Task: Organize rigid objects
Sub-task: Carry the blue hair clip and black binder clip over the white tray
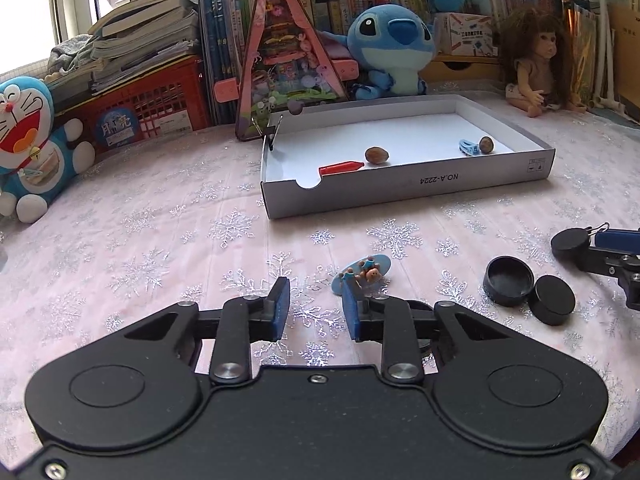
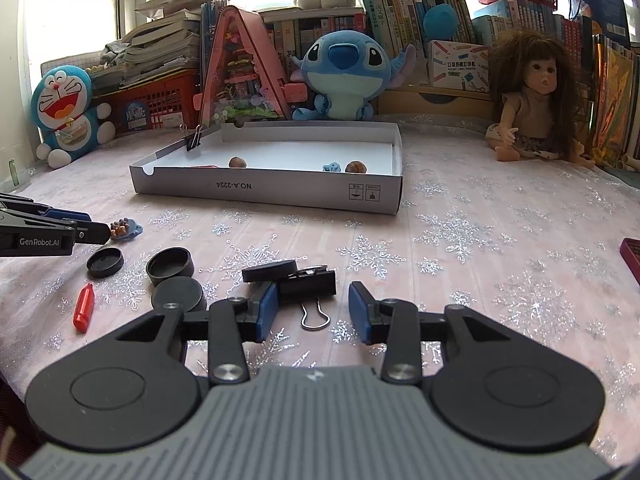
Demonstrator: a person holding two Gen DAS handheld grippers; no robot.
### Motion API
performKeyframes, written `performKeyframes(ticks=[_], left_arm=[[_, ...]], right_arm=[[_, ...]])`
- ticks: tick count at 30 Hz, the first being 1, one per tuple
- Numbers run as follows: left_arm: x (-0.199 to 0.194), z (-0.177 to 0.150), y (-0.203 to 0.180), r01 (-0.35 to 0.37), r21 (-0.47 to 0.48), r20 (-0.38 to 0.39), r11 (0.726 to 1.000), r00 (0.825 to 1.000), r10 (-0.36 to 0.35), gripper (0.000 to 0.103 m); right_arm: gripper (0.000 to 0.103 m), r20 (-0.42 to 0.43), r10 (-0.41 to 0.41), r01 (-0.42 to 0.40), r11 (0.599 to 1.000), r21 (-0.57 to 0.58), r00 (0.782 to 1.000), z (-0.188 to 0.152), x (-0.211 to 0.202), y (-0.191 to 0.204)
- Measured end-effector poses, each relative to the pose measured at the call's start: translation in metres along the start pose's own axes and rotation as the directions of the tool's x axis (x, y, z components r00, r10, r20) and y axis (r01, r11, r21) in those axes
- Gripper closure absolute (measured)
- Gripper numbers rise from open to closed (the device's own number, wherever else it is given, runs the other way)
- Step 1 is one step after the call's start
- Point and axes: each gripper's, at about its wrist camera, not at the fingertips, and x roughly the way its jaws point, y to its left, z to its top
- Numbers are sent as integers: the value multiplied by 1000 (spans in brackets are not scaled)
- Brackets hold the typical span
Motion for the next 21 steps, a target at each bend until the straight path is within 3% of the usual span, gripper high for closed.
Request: performKeyframes(ticks=[4, 8, 11, 17, 21], left_arm=[[-3, 2, -2, 33, -36, 13, 999, 999, -33, 76], [-3, 5, -9, 61, -76, 22, 995, 998, -59, 57], [0, 6, -14, 58, -110, 16, 992, 998, -57, 53], [14, 9, -15, 45, -215, -16, 976, 999, -49, 54], [19, 9, -17, 32, -219, -16, 975, 999, -37, 57]], right_arm=[[47, 5, -4, 4, 1000, 8, 1000, 0, 0, 0], [47, 13, -11, 10, 1000, 8, 1000, -1, -1, 2], [47, 18, -14, 14, 1000, -2, 1000, -1, -1, 4], [47, 28, -20, 20, 1000, -1, 999, -2, -2, 6], [47, 30, -28, 28, 1000, 15, 999, -2, -1, 6]])
